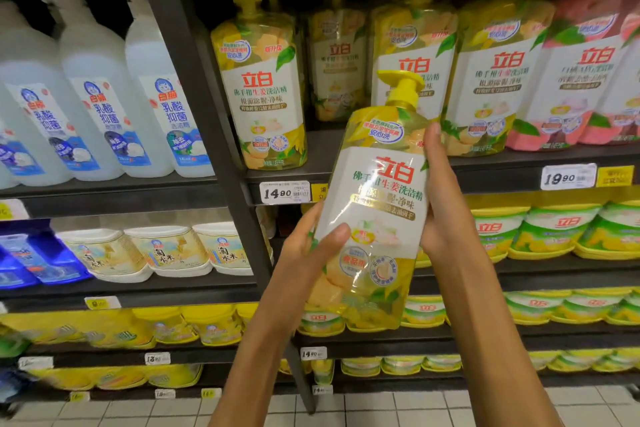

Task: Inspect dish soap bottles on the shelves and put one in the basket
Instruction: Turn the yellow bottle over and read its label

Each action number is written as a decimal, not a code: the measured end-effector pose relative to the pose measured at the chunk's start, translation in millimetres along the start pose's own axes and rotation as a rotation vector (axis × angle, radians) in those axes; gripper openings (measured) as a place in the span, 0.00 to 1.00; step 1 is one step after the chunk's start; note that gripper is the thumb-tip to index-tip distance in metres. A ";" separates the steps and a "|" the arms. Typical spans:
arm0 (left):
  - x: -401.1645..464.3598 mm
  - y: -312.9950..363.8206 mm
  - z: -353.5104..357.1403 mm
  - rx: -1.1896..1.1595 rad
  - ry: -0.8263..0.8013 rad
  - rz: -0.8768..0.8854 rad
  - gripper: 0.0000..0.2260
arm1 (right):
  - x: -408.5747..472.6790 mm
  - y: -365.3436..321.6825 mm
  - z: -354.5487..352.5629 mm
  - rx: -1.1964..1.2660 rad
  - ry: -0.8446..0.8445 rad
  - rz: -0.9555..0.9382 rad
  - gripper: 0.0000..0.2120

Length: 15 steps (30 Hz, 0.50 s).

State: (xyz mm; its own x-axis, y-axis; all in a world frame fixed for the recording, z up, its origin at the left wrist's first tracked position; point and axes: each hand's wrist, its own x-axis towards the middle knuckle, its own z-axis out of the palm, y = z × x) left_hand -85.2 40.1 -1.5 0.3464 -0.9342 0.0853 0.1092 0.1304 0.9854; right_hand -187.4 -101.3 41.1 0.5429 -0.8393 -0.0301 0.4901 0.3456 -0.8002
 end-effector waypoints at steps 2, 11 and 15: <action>1.6 1.9 3.0 -0.048 -0.005 0.035 0.25 | -0.6 -7.2 2.1 -0.010 -0.106 -0.018 0.27; -5.8 28.3 13.7 -0.367 0.028 0.049 0.16 | -8.0 -19.0 10.1 -0.102 -0.329 -0.058 0.38; -11.9 37.6 11.6 -0.397 0.025 0.015 0.16 | -13.1 -3.0 16.5 -0.046 -0.242 0.053 0.31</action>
State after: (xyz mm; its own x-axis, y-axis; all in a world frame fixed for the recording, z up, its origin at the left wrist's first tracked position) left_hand -96.0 52.2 36.2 0.3725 -0.9236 0.0907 0.4539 0.2665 0.8503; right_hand -184.8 -84.4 53.7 0.7174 -0.6934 0.0672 0.4279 0.3626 -0.8279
